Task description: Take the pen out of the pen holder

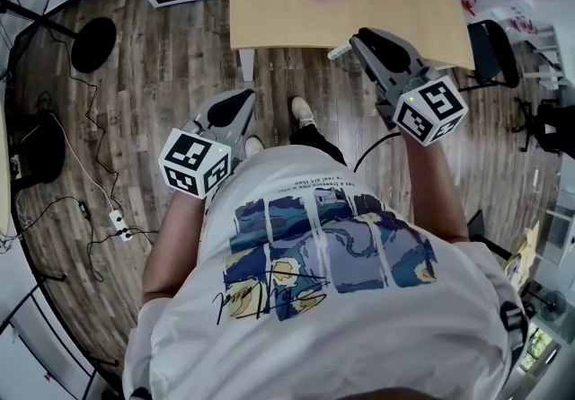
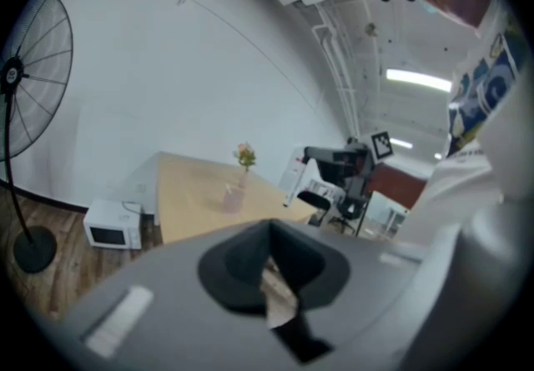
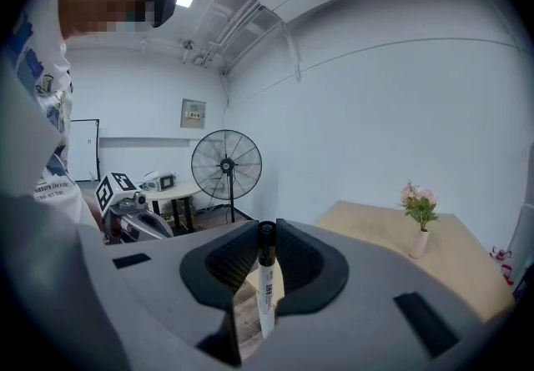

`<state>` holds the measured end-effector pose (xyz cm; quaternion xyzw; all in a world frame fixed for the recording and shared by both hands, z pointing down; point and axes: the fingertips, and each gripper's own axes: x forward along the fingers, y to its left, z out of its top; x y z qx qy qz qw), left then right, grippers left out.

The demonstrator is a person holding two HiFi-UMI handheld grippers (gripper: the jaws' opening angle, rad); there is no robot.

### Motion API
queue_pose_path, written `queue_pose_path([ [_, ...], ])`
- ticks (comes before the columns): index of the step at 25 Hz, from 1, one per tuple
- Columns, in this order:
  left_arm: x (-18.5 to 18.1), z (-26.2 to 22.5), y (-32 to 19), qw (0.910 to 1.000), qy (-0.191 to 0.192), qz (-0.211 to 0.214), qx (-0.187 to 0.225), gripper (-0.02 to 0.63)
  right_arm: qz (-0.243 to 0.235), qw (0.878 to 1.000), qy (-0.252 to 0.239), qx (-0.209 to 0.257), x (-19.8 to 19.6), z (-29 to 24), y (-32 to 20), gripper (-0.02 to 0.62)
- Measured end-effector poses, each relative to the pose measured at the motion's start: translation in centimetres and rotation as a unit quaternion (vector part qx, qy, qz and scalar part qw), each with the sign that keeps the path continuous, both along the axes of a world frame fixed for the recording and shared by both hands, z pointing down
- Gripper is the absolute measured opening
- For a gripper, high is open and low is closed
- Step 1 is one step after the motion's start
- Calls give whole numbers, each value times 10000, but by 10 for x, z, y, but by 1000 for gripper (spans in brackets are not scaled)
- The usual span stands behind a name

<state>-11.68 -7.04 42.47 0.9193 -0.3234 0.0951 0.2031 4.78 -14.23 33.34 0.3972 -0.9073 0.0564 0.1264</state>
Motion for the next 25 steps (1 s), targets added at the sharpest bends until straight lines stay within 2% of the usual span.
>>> queue_pose_path([
  [25,6,2,-12,9999,-40,96,-31,8,22,10000,48,-13,7,3,-9,56],
])
